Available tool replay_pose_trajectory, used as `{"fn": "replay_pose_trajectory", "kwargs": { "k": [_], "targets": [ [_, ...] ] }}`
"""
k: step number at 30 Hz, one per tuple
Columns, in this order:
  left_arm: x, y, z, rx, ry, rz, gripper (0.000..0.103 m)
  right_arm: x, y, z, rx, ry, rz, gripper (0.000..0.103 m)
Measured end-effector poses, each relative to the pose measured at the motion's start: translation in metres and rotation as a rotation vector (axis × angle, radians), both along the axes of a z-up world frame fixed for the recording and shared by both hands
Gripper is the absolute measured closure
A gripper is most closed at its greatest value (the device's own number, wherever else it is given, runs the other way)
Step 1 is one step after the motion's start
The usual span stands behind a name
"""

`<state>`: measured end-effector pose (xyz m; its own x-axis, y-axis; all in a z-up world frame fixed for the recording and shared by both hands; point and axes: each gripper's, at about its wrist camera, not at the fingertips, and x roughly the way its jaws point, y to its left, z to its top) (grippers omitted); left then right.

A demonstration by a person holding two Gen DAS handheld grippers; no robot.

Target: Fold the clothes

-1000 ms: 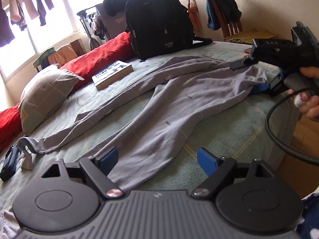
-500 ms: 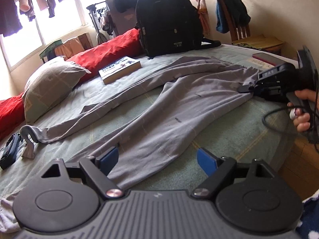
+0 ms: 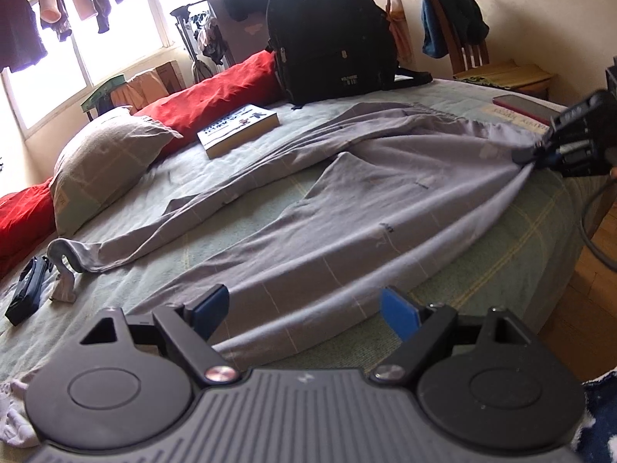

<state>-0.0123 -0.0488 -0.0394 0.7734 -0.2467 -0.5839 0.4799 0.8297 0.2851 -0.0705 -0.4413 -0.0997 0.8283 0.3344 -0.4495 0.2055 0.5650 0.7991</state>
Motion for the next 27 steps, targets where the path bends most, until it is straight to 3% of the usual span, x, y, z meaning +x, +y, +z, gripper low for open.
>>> {"fn": "replay_pose_trajectory", "kwargs": {
  "k": [3,7,8,14,16,19,22,27],
  "targets": [
    [-0.001,0.003,0.001,-0.002,0.001,0.005,0.017,-0.013,-0.007,-0.007,0.048,-0.007,-0.022,0.082],
    [-0.001,0.006,0.002,-0.006,0.004,0.022,0.017,-0.025,-0.022,-0.007,0.093,-0.039,-0.1,0.054],
    [-0.001,0.006,0.002,-0.008,0.006,0.024,0.017,-0.028,-0.027,-0.008,0.112,-0.047,-0.125,0.051],
    [-0.001,0.004,0.002,-0.005,0.009,0.025,0.017,-0.015,-0.05,-0.013,0.102,-0.082,-0.227,0.052],
    [-0.001,0.004,0.002,0.002,0.007,0.025,0.017,-0.005,-0.047,-0.007,0.04,-0.069,-0.22,0.054],
    [-0.001,0.007,0.003,0.018,0.004,0.032,0.017,0.002,-0.046,-0.001,-0.064,-0.021,-0.219,0.095],
    [-0.002,0.015,0.004,0.04,0.005,0.042,0.017,-0.01,-0.055,-0.001,-0.078,0.001,-0.261,0.094],
    [0.0,0.044,0.005,0.083,0.026,0.075,0.017,-0.028,-0.06,0.025,-0.156,-0.023,-0.267,0.074]
  ]
}}
